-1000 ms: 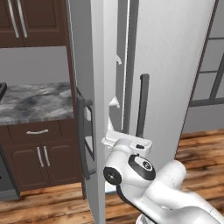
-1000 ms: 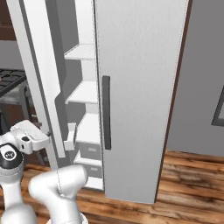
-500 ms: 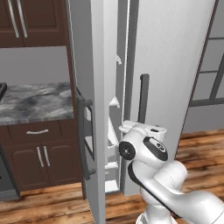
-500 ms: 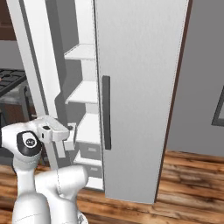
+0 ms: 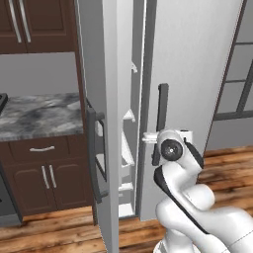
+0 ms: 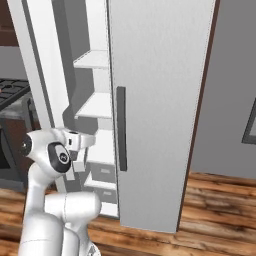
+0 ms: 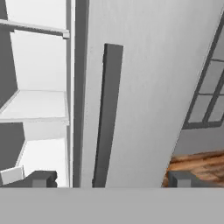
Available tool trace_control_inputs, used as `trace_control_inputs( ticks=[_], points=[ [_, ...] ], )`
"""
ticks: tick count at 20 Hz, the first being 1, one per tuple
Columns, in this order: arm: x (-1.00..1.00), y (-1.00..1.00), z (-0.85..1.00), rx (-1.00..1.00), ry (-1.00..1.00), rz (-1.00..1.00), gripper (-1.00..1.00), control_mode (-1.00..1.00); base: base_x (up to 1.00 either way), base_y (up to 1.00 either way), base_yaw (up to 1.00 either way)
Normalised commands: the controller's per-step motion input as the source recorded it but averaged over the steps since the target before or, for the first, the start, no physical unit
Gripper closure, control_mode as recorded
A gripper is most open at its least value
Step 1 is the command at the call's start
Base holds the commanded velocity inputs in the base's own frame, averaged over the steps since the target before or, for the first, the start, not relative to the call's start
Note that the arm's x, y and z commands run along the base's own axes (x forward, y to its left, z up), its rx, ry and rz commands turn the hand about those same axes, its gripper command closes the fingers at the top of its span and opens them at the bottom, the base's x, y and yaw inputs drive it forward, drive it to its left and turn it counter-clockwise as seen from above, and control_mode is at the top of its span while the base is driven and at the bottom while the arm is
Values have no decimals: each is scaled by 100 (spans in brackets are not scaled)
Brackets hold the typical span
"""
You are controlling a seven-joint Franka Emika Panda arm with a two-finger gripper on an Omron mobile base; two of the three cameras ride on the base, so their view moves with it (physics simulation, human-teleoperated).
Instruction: Retrieve the steak from the fridge and place it on the saucepan with marinade on the stove.
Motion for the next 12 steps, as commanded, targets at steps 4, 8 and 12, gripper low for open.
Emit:
trace_control_inputs(
  ticks=[4,8,12],
  points=[
    [0,-3,-38,5,0,50,-100,-100,0,0,0],
    [14,8,-55,10,0,47,-100,-100,0,0,0],
    [18,23,-62,13,0,45,-100,-100,0,0,0]
  ],
)
